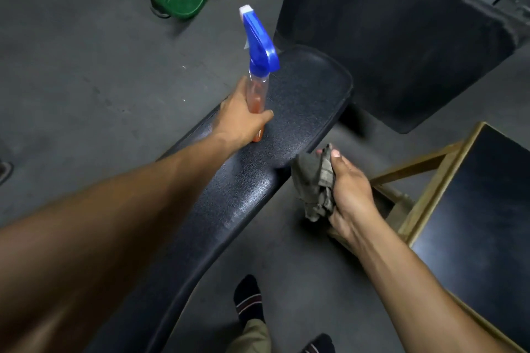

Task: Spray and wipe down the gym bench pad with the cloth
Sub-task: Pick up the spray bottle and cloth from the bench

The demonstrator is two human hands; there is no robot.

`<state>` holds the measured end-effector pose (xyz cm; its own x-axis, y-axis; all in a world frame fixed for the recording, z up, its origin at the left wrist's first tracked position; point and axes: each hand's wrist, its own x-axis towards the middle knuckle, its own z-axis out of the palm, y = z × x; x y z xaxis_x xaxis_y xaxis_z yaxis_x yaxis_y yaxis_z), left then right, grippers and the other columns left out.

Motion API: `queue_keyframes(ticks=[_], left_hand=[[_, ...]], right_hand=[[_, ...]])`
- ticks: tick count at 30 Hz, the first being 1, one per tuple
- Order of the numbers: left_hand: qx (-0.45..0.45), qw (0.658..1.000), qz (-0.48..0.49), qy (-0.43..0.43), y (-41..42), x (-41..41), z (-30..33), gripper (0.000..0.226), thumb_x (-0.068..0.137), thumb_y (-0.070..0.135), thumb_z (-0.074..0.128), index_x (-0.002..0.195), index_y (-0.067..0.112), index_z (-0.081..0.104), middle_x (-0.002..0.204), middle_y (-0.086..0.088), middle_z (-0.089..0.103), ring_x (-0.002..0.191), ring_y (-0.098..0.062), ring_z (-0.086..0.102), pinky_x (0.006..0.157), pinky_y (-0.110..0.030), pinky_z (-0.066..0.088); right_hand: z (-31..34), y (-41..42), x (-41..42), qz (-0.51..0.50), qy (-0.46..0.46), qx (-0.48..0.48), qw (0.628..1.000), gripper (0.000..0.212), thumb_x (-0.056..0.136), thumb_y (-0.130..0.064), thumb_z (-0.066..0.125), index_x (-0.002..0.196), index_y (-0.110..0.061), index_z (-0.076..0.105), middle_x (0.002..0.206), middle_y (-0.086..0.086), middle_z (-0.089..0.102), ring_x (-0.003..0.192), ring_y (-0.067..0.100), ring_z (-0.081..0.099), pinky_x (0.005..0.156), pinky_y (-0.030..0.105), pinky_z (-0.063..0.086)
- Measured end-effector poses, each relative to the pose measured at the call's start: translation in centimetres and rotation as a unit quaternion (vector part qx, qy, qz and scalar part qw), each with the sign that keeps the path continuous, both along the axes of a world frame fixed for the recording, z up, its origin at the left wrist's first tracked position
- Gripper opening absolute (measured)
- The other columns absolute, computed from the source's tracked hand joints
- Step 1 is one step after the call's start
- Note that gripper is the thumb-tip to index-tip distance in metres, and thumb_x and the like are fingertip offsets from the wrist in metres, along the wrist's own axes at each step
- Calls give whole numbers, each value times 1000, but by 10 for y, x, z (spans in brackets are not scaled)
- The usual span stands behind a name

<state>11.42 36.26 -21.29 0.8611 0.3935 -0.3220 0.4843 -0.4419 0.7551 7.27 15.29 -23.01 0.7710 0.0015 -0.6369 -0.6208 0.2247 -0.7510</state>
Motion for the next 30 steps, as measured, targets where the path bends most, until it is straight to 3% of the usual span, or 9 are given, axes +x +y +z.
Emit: queue_keyframes(ticks=[4,8,11,14,16,18,22,28,30], left_hand=[[31,999,-20,5,-26,-22,8,48,81,35,72,124,30,52,111,4,67,104,-27,66,94,-41,54],[49,998,-36,-5,-65,-53,13,41,74,48,64,110,35,51,110,1,65,103,-28,63,91,-51,55],[32,998,-45,-2,-103,-75,16,37,74,48,66,104,31,52,106,3,65,101,-26,63,90,-51,54],[-6,998,-56,-18,-143,-91,22,39,72,45,67,107,32,55,104,5,67,101,-21,66,92,-48,56],[-32,997,-64,-30,-170,-95,30,33,78,30,72,108,26,58,96,5,67,87,-7,68,80,-31,58],[-53,995,-78,-46,-202,-96,47,24,83,12,72,103,16,60,82,-1,64,68,-7,64,55,-18,50],[-77,987,-111,-86,-257,-86,80,22,75,23,70,92,19,57,79,-6,65,68,-24,65,62,-34,58],[-112,971,-170,-126,-340,-66,106,30,74,24,67,100,11,57,98,-12,66,80,-24,65,66,-29,53],[-120,965,-193,-131,-363,-62,105,29,76,22,68,101,10,58,98,-11,67,83,-22,65,67,-24,52]], right_hand=[[7,-21,-12,5,29,39,999,27,107,-32,55,92,-14,70,77,9,71,68,23,66,75,40,55],[14,-59,-23,11,40,60,997,26,103,-31,61,125,-18,65,94,13,76,79,28,70,84,51,57],[27,-93,-33,29,39,59,997,25,98,-20,69,122,-25,64,80,6,70,60,17,64,58,34,56],[42,-133,-46,38,35,64,997,37,85,-10,79,116,-27,68,93,17,63,74,28,62,72,47,53],[54,-162,-55,28,24,56,998,43,82,-1,77,114,-28,69,101,19,62,89,36,59,83,67,50],[69,-196,-63,16,5,39,999,46,85,6,72,116,-27,68,100,17,68,86,34,66,79,67,58],[103,-263,-72,-32,-39,-35,998,47,90,12,61,114,-28,67,93,7,73,70,23,70,62,35,60],[118,-340,-68,-73,-100,-204,971,50,91,2,58,124,-35,65,102,2,71,90,37,69,81,63,59],[118,-356,-63,-76,-143,-291,943,51,83,-12,59,121,-46,64,113,-15,72,104,23,71,93,62,58]])
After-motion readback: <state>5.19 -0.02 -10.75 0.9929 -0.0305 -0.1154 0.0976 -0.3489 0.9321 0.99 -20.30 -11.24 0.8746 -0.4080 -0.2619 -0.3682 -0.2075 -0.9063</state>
